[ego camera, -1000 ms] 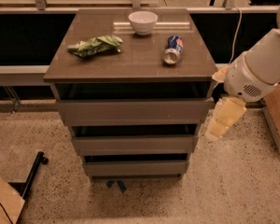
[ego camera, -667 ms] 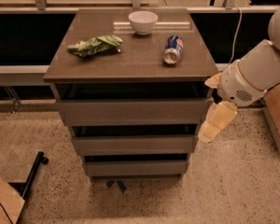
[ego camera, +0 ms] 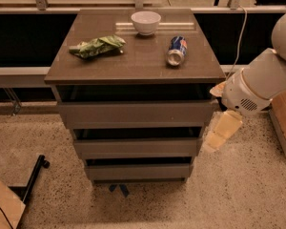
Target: Open top drawer
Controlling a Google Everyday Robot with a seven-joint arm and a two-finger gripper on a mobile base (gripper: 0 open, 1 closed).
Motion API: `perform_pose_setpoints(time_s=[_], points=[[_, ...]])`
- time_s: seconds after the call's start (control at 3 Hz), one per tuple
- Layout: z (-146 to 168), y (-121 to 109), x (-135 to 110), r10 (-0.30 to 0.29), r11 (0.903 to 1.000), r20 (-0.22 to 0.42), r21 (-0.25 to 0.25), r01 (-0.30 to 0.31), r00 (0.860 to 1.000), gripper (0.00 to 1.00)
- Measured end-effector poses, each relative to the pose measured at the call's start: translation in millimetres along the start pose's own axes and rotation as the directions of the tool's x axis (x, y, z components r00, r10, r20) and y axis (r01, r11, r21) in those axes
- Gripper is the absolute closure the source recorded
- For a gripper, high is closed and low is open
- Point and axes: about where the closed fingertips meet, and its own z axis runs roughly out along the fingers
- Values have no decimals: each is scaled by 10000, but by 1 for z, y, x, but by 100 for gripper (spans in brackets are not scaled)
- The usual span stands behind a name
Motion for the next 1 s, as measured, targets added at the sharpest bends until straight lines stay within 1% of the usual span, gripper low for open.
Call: perform_pose_setpoints(time_s=[0.33, 0.67, 1.0], points=[[28, -5, -13, -251, 9996, 465, -123, 257, 9986, 0], [62, -30, -24, -352, 9993, 1061, -53, 360, 9937, 0], [83, -46, -26, -297, 9995, 1175, -41, 304, 9926, 0]])
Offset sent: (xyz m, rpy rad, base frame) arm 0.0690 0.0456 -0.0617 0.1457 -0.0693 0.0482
